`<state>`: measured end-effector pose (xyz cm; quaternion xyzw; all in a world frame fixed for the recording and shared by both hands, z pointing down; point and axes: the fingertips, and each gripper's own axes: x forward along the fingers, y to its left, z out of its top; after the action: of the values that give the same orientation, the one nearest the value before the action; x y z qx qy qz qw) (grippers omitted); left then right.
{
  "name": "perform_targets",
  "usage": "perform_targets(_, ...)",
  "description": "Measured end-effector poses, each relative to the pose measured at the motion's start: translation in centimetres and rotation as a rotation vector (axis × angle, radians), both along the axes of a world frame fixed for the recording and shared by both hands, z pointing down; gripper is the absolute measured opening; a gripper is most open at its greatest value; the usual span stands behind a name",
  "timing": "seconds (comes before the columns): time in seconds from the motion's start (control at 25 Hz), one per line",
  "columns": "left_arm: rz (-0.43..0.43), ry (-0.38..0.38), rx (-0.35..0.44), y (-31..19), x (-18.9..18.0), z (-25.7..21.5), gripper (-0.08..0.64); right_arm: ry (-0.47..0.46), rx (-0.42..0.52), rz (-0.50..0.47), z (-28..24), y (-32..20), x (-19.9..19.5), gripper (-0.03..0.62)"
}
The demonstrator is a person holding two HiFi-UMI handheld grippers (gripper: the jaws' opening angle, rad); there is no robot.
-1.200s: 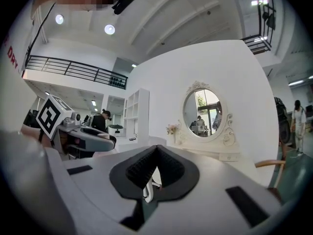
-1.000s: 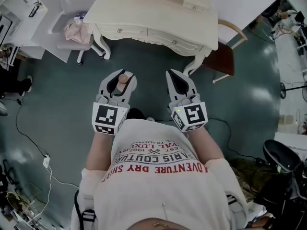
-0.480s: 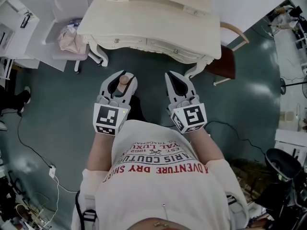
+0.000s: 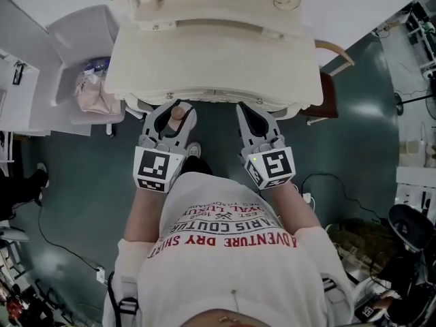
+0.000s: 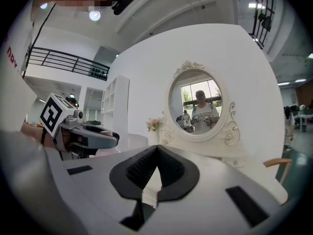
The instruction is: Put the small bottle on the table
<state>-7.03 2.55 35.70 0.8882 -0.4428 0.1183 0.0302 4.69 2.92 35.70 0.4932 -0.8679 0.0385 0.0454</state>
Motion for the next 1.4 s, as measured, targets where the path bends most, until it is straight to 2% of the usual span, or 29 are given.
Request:
perform_targets(0.36,0.096,-0.009,-0.031,-12.0,-4.4,0.2,0.132,-0.001,-0.036,0.118,0.3,-10.6,-3.8,-0.001)
perform_targets(0.64,0.122,-0.015,-0.085,-17.9,-5.7,2.3,0.132,-0.007,-0.095,0.172,2.3,-16.2,-4.3,-0.001)
perform_targets(1.0,0.106,-0.026,-0.144,-24.3,-3.1,7.0,0.132,0.01,-0.144,0.104,5.9,-23.5,-2.6,-0.002)
perform_targets(1.2,0.111,-0.038,-0.13,-26.9,-0.6,8.2,0.132,0.027,-0.135,0.05,7.2,-26.5,-0.8,-0.001)
perform_targets(1.4,0.087,-0.044,-0.132,-29.8,0.0,9.8,0.132,0.035,-0.145,0.014,8.5,-29.6,-0.1,-0.002)
